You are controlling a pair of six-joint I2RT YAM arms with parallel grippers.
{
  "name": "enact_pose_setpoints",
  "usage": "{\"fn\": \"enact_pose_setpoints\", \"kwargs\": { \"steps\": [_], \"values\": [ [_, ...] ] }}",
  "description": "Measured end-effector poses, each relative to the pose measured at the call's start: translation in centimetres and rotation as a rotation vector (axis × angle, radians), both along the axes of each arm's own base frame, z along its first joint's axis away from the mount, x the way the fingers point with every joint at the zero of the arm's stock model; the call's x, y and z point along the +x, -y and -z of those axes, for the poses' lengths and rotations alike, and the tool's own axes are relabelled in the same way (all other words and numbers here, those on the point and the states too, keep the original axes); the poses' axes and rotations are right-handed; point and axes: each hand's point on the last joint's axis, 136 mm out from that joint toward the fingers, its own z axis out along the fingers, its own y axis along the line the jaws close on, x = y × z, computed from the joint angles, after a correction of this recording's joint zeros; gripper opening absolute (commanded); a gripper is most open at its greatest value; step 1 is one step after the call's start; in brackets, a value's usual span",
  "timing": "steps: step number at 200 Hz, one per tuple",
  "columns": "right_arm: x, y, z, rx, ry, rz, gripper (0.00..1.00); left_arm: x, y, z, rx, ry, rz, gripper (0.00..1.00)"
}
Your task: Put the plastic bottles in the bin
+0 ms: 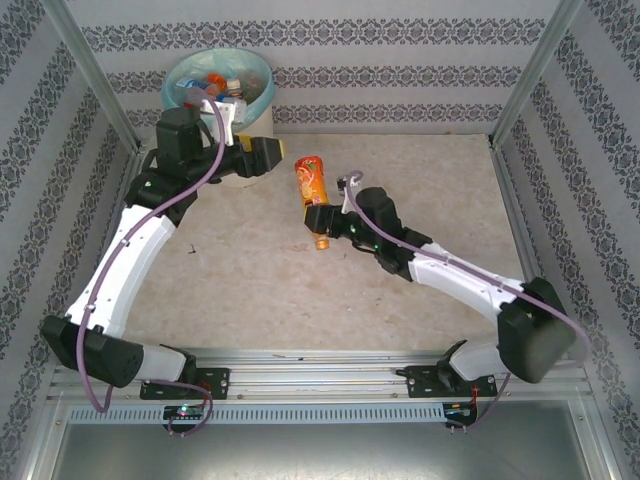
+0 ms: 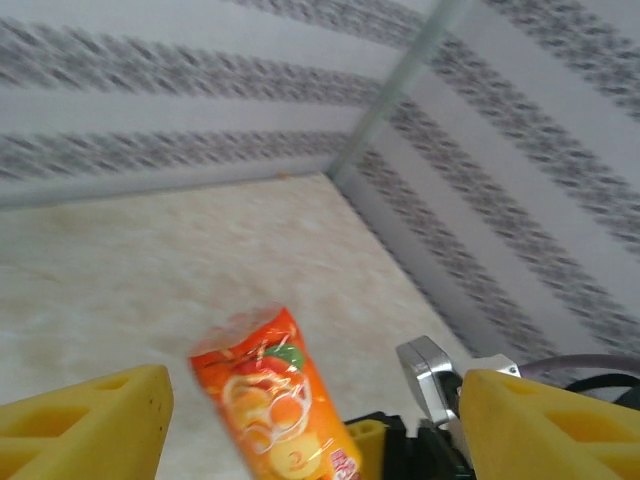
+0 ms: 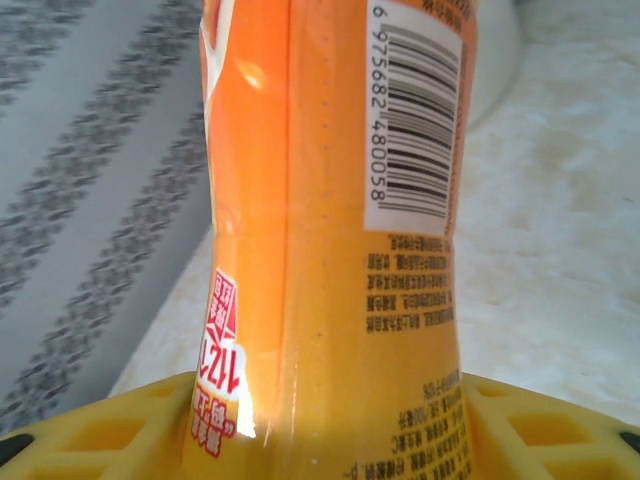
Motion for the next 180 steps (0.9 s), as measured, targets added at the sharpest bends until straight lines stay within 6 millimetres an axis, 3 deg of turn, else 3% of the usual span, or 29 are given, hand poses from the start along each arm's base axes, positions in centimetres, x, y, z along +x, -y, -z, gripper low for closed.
{"fn": "enact_pose_setpoints", "kwargs": {
  "steps": [41,96,142,180],
  "values": [
    [-3.2,-0.9,-5.6,0.085,0.164,-0.117,0.54,-0.8,2.9,0.5,-0.144,-0.114,0.187,0.75],
    [-3.7,-1.5,-5.7,0.078,0.192,-0.139,0.54,-1.2,3.0,-0.4,-0.19,-0.112,0.238,0.77],
    [-4.4,-2.4,-5.8,0.081,0.205,-0.17,0.54,-1.2,2.2,0.3,-0.146,-0.07,0.186,0.82],
    [-4.6,-2.4,-6.8,0.1,0.245,-0.175,0.53,-1.5,1.6,0.9,-0.138,-0.054,0.145,0.79]
  ]
}}
